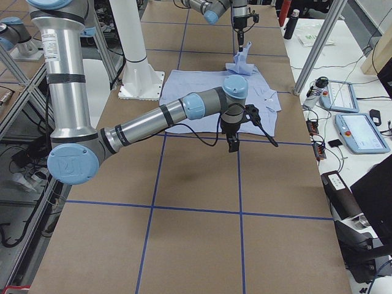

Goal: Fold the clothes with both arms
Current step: 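Fold the held sleeve across the shirt toward the collar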

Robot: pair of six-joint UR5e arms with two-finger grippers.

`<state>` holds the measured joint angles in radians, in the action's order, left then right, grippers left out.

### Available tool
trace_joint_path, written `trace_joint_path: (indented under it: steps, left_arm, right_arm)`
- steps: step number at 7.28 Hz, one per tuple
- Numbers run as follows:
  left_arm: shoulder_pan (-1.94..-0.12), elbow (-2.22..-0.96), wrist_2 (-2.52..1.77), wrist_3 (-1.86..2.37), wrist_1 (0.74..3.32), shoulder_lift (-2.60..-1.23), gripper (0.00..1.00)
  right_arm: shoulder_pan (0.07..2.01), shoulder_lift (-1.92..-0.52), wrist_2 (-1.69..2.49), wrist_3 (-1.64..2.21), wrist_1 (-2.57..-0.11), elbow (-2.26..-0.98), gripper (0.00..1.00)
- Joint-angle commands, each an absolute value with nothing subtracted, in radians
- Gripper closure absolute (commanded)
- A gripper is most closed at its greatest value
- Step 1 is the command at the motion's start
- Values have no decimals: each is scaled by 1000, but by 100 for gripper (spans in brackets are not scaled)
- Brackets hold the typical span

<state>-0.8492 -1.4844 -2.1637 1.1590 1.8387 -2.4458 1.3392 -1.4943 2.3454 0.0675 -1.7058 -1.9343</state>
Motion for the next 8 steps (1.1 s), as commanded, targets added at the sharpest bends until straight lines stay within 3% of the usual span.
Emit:
trace_joint_path:
  steps: [1, 8]
  left_arm:
    - [-845, -1328, -2164, 1164, 1833, -2592, 100]
    - [-822, -1312, -2162, 1321, 1810, -2667, 100]
  right_arm:
    - [1339, -1494, 2345, 69, -1706, -1934, 0]
    - [1339, -1494, 2345, 69, -1706, -1937, 0]
